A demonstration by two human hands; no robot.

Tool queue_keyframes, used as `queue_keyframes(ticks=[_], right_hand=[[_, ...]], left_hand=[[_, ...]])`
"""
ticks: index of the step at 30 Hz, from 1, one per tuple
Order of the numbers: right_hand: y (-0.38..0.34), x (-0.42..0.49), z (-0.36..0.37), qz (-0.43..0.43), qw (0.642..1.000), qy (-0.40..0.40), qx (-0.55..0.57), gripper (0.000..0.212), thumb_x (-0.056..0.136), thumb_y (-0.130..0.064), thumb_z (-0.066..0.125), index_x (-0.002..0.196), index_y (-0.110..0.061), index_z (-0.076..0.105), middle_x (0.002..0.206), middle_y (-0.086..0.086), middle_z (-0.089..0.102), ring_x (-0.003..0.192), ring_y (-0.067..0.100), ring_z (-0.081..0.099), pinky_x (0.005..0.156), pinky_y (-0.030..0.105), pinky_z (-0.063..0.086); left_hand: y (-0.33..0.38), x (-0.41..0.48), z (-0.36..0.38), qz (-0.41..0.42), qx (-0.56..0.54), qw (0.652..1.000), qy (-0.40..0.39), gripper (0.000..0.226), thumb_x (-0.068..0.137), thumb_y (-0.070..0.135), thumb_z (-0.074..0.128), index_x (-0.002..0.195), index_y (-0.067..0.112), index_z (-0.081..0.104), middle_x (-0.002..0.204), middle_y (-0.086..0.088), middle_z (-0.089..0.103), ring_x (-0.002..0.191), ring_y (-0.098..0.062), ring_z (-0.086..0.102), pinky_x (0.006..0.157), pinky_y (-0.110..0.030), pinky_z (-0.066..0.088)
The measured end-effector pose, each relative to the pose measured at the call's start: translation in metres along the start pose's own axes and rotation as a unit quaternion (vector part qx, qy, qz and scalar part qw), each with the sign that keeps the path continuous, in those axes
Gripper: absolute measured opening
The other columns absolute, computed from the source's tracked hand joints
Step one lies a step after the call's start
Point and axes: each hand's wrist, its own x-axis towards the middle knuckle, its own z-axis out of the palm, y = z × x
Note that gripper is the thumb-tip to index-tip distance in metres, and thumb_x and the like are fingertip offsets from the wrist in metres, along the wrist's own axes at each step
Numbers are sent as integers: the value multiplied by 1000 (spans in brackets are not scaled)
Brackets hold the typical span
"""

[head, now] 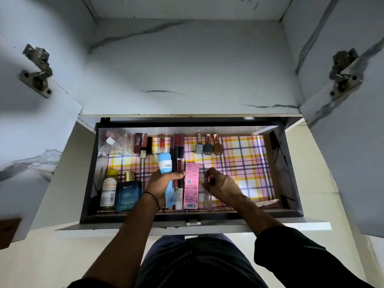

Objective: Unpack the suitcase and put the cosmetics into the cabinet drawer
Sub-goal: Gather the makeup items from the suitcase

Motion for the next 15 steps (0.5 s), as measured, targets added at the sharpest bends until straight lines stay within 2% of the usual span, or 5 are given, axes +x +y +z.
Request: queue_keyframes(ticks=[3, 6, 9, 12, 15], right_hand=[[0, -3, 3, -22, 998, -5, 61, 28, 94, -36, 64, 120, -35, 53, 108, -6, 73, 83, 15, 73, 73, 43, 63], [-1, -5, 2, -27, 993, -28, 109, 33, 94, -22, 67, 124, -28, 56, 102, -12, 70, 80, 11, 73, 68, 29, 62], [-1, -8, 4, -7, 990, 25, 140, 23, 94, -30, 66, 114, -27, 55, 95, -4, 74, 77, 14, 73, 67, 36, 62], [-11, -7, -2, -10, 981, 123, 148, 15, 98, -30, 61, 108, -23, 53, 82, -5, 70, 70, 9, 69, 58, 28, 56], [-38, -6, -12, -27, 955, 98, 280, 13, 98, -15, 63, 104, -5, 58, 71, -6, 63, 47, -3, 55, 46, 12, 40]], left_hand=[[1, -1, -1, 0, 15, 1000, -3, 16, 80, -5, 70, 92, 3, 65, 84, -14, 73, 74, -28, 70, 69, -36, 55], [2, -1, -1, 9, 36, 999, -3, 14, 81, -4, 70, 88, 6, 64, 73, -5, 74, 67, -20, 70, 63, -30, 51], [3, -1, -4, -5, 36, 999, -12, 26, 80, -4, 70, 105, -4, 64, 91, -16, 75, 80, -28, 72, 61, -31, 55], [5, -1, -5, -9, 30, 999, -15, 46, 74, 1, 77, 116, -5, 60, 104, -24, 71, 94, -39, 70, 76, -45, 59], [6, 0, -1, -5, 56, 998, -25, 68, 52, 23, 90, 111, 1, 63, 103, -26, 70, 101, -47, 65, 91, -62, 51]])
